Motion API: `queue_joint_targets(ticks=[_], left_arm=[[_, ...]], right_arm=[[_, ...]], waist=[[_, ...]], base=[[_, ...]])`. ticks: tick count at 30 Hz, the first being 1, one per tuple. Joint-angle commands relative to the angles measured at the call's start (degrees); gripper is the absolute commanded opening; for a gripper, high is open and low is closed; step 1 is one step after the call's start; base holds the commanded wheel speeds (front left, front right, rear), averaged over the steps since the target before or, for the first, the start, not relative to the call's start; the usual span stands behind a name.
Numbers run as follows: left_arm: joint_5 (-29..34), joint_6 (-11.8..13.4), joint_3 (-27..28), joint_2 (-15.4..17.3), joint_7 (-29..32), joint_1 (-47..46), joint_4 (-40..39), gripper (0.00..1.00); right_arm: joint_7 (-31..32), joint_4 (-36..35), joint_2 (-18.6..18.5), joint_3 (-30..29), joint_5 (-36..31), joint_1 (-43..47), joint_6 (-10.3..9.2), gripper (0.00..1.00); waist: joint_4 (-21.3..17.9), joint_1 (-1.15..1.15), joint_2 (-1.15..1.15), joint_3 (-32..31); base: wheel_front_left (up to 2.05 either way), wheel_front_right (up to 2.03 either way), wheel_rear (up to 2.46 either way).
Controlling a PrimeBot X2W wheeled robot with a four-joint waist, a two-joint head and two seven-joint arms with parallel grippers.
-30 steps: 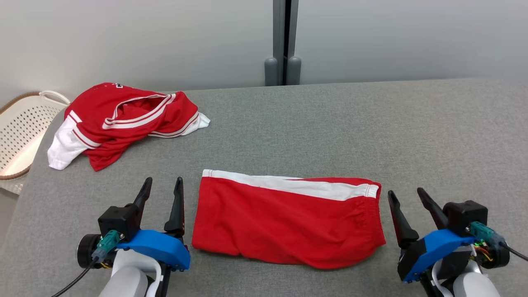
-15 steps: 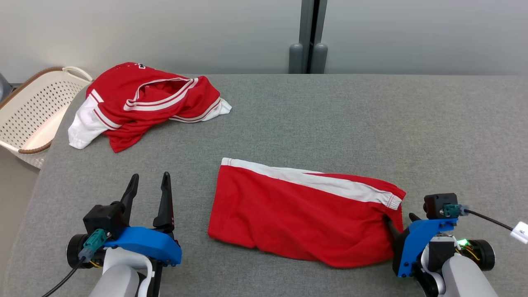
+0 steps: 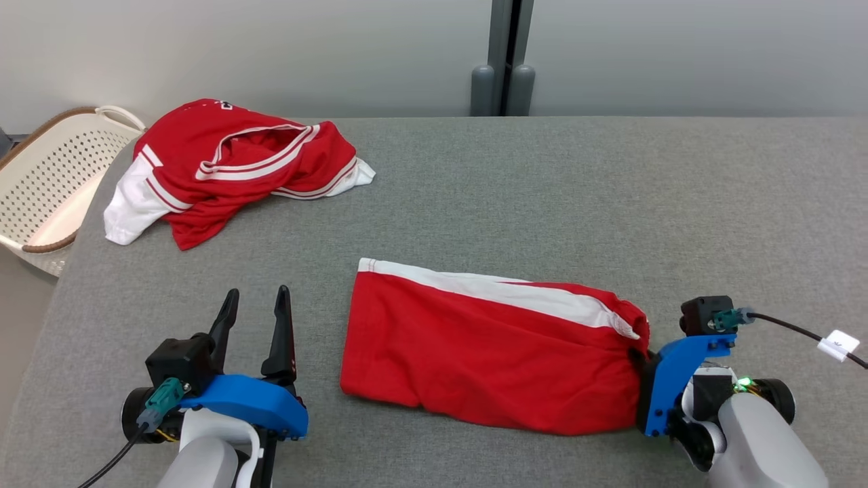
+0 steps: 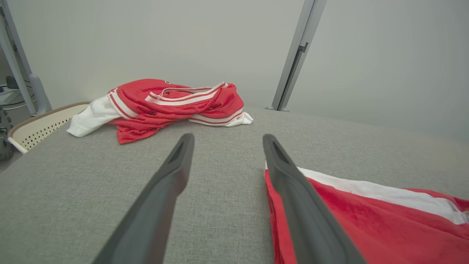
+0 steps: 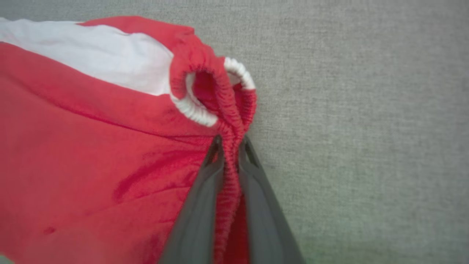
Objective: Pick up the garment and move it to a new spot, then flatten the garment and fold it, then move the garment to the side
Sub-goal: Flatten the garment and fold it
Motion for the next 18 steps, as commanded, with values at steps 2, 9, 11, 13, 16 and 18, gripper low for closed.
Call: queue_joint_targets(ticks=[2,9,11,13,16,18], left_arm=[[-0.2,-0.1,-0.4,-0.1,-0.1,0.4,-0.2,1.0],[-0.3,-0.2,-1.1,-0.4,0.4,0.1,-1.1,1.0],[-0.4,-0.1,-1.1,-0.4,0.5,0.2,-1.2,1.0],[-0.5,-0.1,-1.3,-0.3,0.7,0.3,-1.4,1.0],[-0.6,0.2,-1.3,-0.2,0.8,0.4,-1.6,1.0],[-0.7,0.3,-1.3,-0.1,0.9,0.5,-1.8,1.0]], right_arm=[[1.4,-0.1,-2.1,1.9,3.6,-1.6,0.01,0.0],[5.4,-3.9,-13.1,5.6,9.0,-2.0,0.01,0.0],[6.1,-4.4,-14.3,5.7,9.8,-1.7,0.01,0.0],[7.1,-5.4,-16.3,5.8,11.1,-1.4,0.01,0.0],[8.2,-7.3,-16.6,5.6,13.7,-1.1,0.02,0.0],[9.2,-9.2,-15.7,5.8,16.3,-1.0,0.02,0.0]], waist=[[-0.8,0.0,-0.01,-0.1],[-2.3,0.0,-0.01,0.1],[-2.5,0.0,-0.01,0.1],[-2.8,0.0,-0.01,0.2],[-3.2,0.0,-0.01,0.3],[-3.4,0.0,-0.01,0.4]], base=[[0.0,0.0,0.0],[0.0,0.0,0.0],[0.0,0.0,0.0],[0.0,0.0,0.0],[0.0,0.0,0.0],[0.0,0.0,0.0]])
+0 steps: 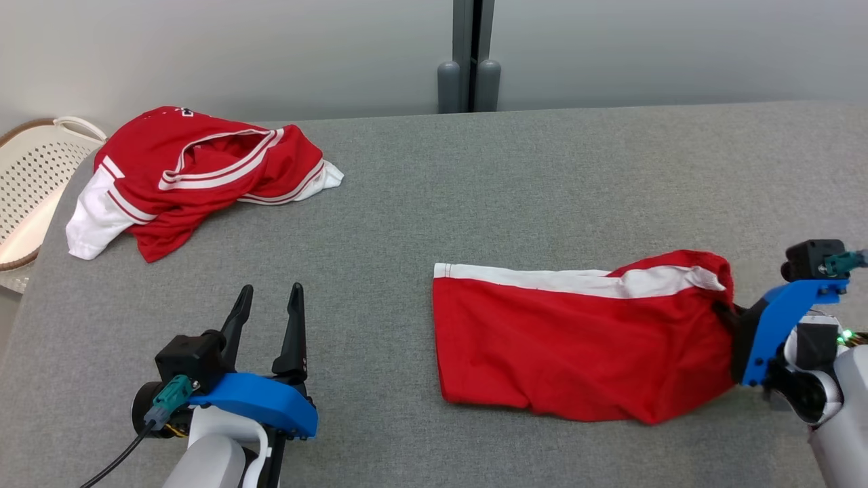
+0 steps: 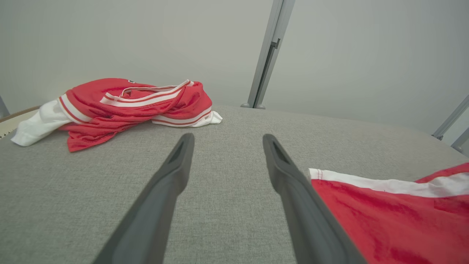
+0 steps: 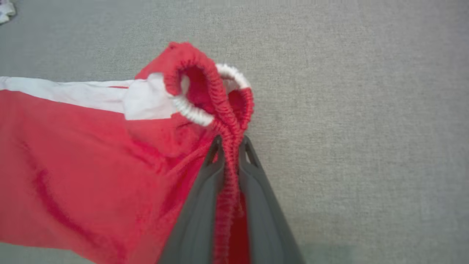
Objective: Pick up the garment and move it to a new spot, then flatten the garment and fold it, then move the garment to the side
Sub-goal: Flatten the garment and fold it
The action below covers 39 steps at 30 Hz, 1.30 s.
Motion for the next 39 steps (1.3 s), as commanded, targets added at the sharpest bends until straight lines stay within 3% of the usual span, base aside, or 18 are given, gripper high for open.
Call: queue_joint_targets(ticks=[1,9,15,23,31,33,34,35,36,39], left_arm=[[-0.3,0.3,0.1,0.2,0.2,0.5,-0.1,1.0],[-0.5,0.5,-0.3,0.4,0.4,0.4,-0.2,1.0],[-0.6,0.5,-0.7,0.5,0.5,0.1,-0.3,1.0],[-0.8,0.4,-1.3,-0.5,0.3,-0.8,0.2,1.0],[-0.7,0.0,-1.9,-1.4,-0.2,-1.4,1.4,1.0],[-0.7,-0.1,-2.1,-1.6,-0.2,-1.5,1.8,1.0],[-0.7,-0.2,-2.2,-1.7,-0.3,-1.5,1.9,1.0],[-0.7,-0.2,-2.2,-1.8,-0.3,-1.6,2.1,1.0],[-0.7,-0.3,-2.4,-1.9,-0.4,-1.7,2.3,1.0],[-0.6,-0.4,-2.7,-2.1,-0.5,-1.8,2.6,1.0]], right_arm=[[0.3,-0.7,0.7,0.1,0.8,0.5,0.03,0.0],[6.2,-12.2,4.7,2.8,11.5,3.1,0.03,0.0],[8.6,-16.5,9.5,4.5,14.9,3.7,0.03,0.0],[6.7,-11.9,14.5,5.8,11.7,0.5,0.04,0.0],[3.5,-4.2,17.0,7.1,9.0,-3.1,0.04,0.0],[2.5,-2.4,17.4,7.5,8.6,-4.1,0.04,0.36],[2.1,-1.7,17.6,7.7,8.6,-4.5,0.04,0.45],[1.7,-1.1,17.8,8.2,8.7,-5.0,0.04,0.85],[1.3,-0.6,17.9,8.5,9.3,-5.4,0.04,1.0],[0.7,-0.3,18.1,9.7,12.7,-6.2,0.03,1.0]], waist=[[-0.1,0.0,-0.01,0.0],[0.9,0.0,-0.01,-0.5],[2.8,0.0,-0.01,-0.4],[5.4,0.0,-0.01,0.0],[7.3,0.0,-0.01,0.1],[7.5,0.0,-0.01,0.1],[7.5,0.0,-0.01,0.0],[7.6,0.0,-0.01,0.0],[7.6,0.0,-0.01,-0.1],[7.5,0.0,-0.01,-0.3]], base=[[0.0,0.0,0.0],[0.0,0.0,0.0],[0.0,0.0,0.0],[0.0,0.0,0.0],[0.0,0.0,0.0],[0.0,0.0,0.0],[0.0,0.0,0.0],[0.0,0.0,0.0],[0.0,0.0,0.0],[0.0,0.0,0.0]])
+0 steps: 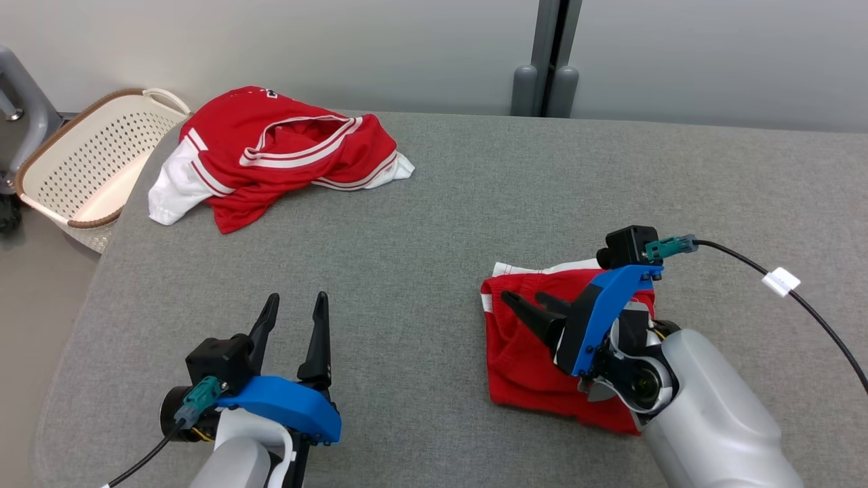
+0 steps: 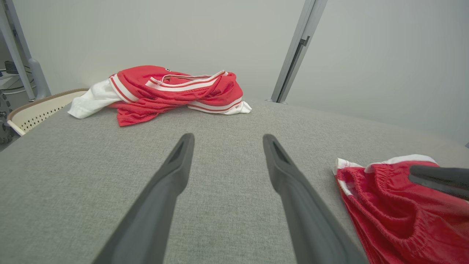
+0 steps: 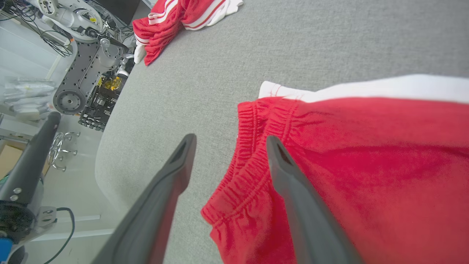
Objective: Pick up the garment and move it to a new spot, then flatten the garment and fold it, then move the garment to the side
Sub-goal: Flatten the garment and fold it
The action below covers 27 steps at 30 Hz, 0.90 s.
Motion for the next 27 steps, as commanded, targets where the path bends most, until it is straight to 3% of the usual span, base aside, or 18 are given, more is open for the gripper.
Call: queue_joint_targets(ticks=[1,7,13,20,27], left_arm=[[0.3,-0.3,-0.3,-0.2,-0.3,-1.2,0.1,1.0],[0.5,-0.1,-0.2,-0.5,-0.6,-1.8,0.2,1.0],[1.0,0.4,0.0,-1.3,-0.7,-2.6,0.4,1.0],[1.7,1.3,1.4,-1.8,-0.9,-2.9,1.5,1.0],[2.9,2.1,4.1,-1.5,-1.0,0.8,0.7,1.0]], right_arm=[[-0.5,-0.4,0.1,0.8,2.0,-0.9,0.04,1.0],[-5.5,-1.9,0.0,3.4,4.9,-2.2,0.03,1.0],[-14.8,-2.1,-2.5,2.8,-2.9,-2.5,0.03,1.0],[-28.2,-0.5,-6.0,-2.0,-13.7,1.5,0.03,1.0],[-37.6,-0.4,-4.4,-8.7,-21.0,7.2,0.03,1.0]], waist=[[-0.1,0.0,0.0,-0.1],[-1.7,0.0,0.0,-0.5],[-4.0,0.0,0.0,-0.8],[-6.9,0.0,0.0,-1.3],[-9.2,0.0,0.0,-2.4]], base=[[0.0,0.0,0.0],[0.0,0.0,0.0],[0.0,0.0,0.0],[0.0,0.0,0.0],[0.0,0.0,0.0]])
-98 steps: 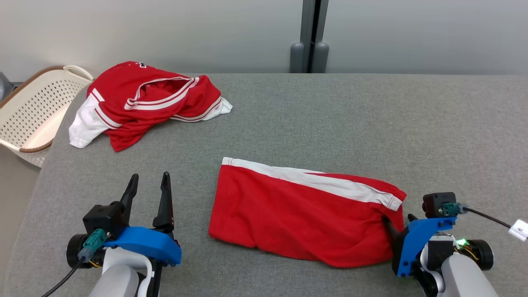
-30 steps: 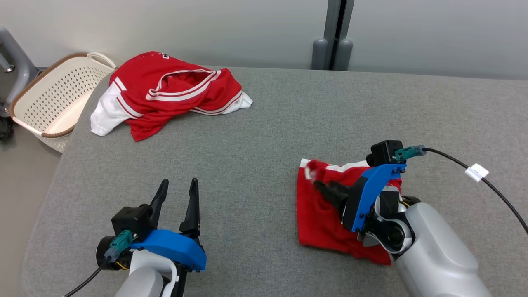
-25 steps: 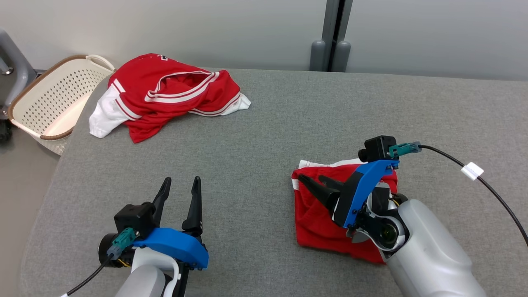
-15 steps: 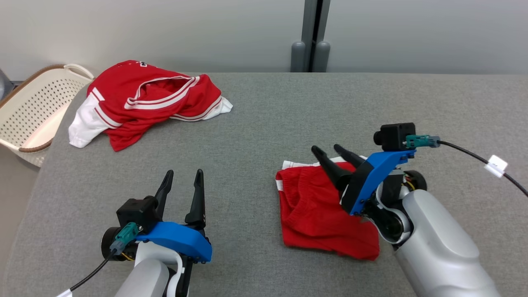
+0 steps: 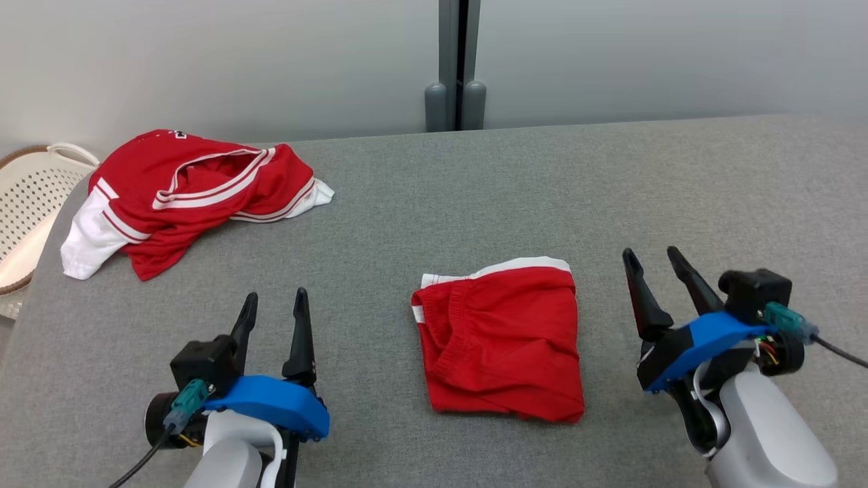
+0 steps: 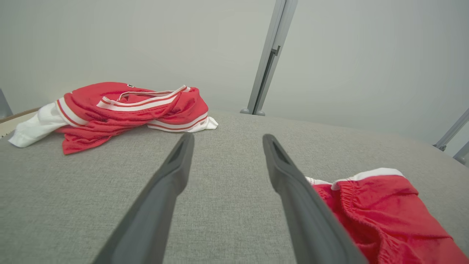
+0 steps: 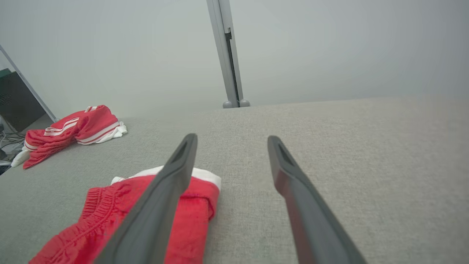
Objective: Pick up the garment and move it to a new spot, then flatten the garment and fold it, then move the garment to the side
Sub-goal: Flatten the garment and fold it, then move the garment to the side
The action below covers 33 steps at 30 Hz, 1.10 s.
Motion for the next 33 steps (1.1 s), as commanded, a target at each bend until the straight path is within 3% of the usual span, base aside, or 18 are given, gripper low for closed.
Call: queue_joint_targets(ticks=[1,8,17,33], left_arm=[[0.6,0.1,0.4,0.3,-0.3,1.5,-0.2,1.0],[2.2,0.2,1.9,1.2,-0.3,5.8,-1.5,1.0],[3.0,0.7,2.2,2.4,-0.3,8.7,-1.7,1.0],[2.5,1.2,1.8,2.9,-0.1,7.8,-1.4,1.0]], right_arm=[[-1.1,-0.4,0.6,-1.0,-1.4,1.4,0.03,1.0],[-3.6,-6.2,2.9,-5.9,-8.6,8.2,0.03,1.0],[-3.9,-14.4,4.6,-9.6,-11.0,14.6,0.03,1.0],[-3.0,-13.6,4.7,-7.8,-9.8,16.3,0.03,1.0]], waist=[[-0.5,0.0,0.0,-0.5],[-0.9,0.0,0.0,-2.5],[-0.5,0.0,0.0,-4.1],[0.0,0.0,0.0,-4.6]], base=[[0.0,0.0,0.0],[0.0,0.0,0.0],[0.0,0.0,0.0],[0.0,0.0,0.0]])
